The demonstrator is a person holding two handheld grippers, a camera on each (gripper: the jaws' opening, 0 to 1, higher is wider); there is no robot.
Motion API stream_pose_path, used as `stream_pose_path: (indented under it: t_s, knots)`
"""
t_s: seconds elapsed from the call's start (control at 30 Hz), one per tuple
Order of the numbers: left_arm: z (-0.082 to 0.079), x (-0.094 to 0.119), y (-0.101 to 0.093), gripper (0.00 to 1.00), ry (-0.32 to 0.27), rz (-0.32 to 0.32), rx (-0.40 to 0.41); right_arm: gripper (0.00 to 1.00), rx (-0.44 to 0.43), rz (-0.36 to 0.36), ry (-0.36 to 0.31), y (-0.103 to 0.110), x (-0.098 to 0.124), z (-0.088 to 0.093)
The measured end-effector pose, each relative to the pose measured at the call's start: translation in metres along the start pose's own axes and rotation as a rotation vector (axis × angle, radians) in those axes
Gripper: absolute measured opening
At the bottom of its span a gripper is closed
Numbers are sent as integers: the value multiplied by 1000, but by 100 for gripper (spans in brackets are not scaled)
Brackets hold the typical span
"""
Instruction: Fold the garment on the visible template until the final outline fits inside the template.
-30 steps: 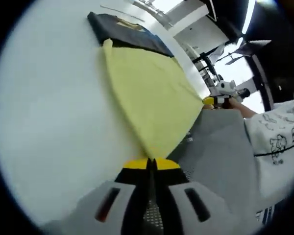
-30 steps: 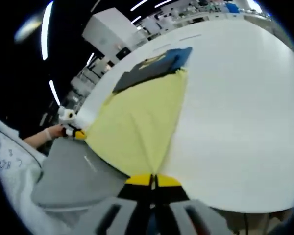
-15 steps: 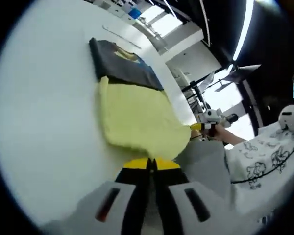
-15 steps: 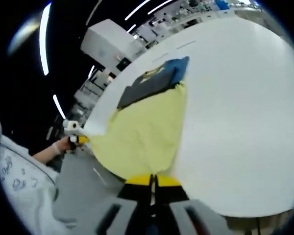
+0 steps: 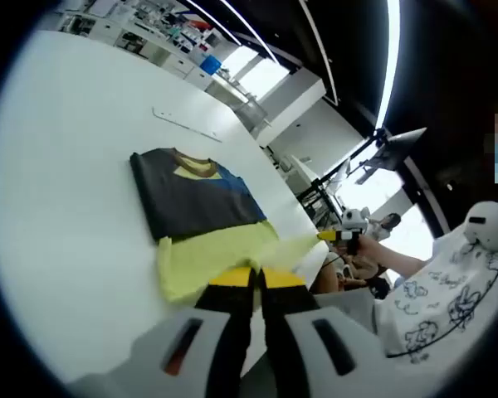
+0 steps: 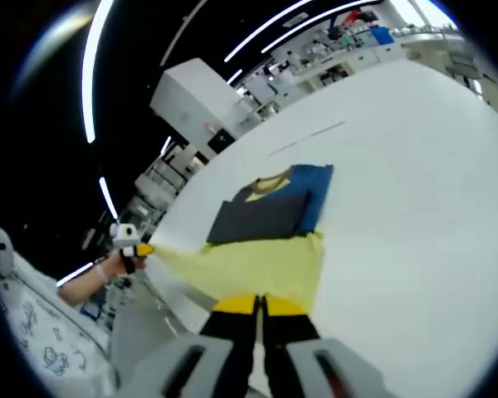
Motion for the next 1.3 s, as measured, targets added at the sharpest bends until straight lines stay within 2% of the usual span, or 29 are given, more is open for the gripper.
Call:
stream_pose_path:
  t_s: [0.17,0.4,0.5,0.67,0.77,0.93,1.03,1.2,1.3]
  knots:
    - [-32,-9,11,0,-84,-3,-5,0,-1,-21,-92,0,-11,-53]
    - [-62,-27,34,0,-152,-48,-14,0,28,1,-132,-8,-34,-103]
    - [-73,-35,54,0,-171,-84,-10,0,61,7,-120,-12,-44,-116]
    - [-83,-46,69,0,-195,-101,3,0,99,39,-129,-19,-56,-139]
    - [-95,-51,79,0,-233,-111,31,0,117,62,-137,-27,-66,-155]
    - [-110,-66,97,0,-259,-145,40,0,148,93,-156,-38,-80,-171]
    - [-113,-73,108,0,-254,-178,21,0,154,113,-162,-44,-89,-172]
    - [-109,-86,129,0,-227,-240,23,0,178,164,-152,-61,-107,-171]
    - [-102,-92,146,0,-189,-288,30,0,189,185,-139,-65,-116,-166]
Point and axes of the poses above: the point that each gripper's makers call its tool centre point, and the gripper's own axes: x roughly backward along the fingers, y roughly to its left, z roughly out of its underside, the point moved 3 cm from there along x, roughly backward along the fingers, and after that the axes turned 3 degrees about -x, right-handed, at the moved point
